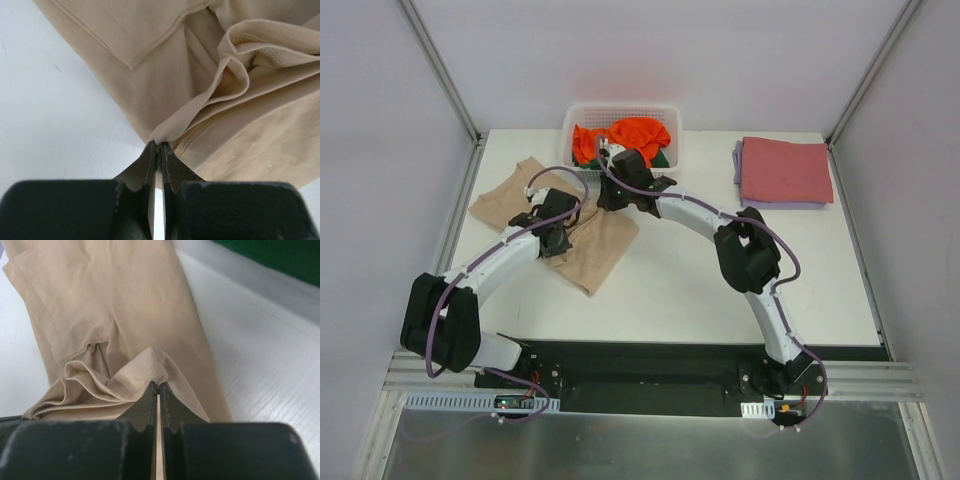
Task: Fold and stack the t-shirts
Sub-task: Fold the folded rectangular tshirt in 1/3 of the way
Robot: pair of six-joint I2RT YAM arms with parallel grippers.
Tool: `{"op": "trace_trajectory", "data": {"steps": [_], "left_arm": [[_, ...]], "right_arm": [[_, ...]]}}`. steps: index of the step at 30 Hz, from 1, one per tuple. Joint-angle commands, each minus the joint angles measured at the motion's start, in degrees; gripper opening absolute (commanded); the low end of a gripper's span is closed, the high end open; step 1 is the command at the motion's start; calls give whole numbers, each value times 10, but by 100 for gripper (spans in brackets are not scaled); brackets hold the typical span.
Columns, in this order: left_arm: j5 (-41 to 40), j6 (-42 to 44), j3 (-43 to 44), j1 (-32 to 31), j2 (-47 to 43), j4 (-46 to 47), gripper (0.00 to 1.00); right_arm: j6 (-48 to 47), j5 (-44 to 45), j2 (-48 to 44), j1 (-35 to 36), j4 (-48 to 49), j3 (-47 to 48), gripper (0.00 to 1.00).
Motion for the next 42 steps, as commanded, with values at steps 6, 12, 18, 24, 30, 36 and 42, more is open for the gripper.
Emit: {"op": "trace_trajectory", "data": {"steps": [6,12,18,24,30,36,42], "left_arm": [[-2,38,27,25,33,12,0],[-10,40,43,36,50,11,31],[9,36,50,38,-28,7,78],[85,30,9,38,-102,16,99],[148,25,-48,40,-95,101,99],[205,35,-83,45,-50,194,99],[196,23,-93,69,22,193,99]], "right_arm": [[-9,8,45,2,30,75,0],[-11,10,54,2,-2,100,23],[-26,14,5,7,-58,94,67],[-3,-19,-97,9,-29,-44,96],[33,-68,-120,7,14,-111,96],[66,-114,-65,-3,22,-79,96],[83,-121,-27,-21,21,-87,96]]}}
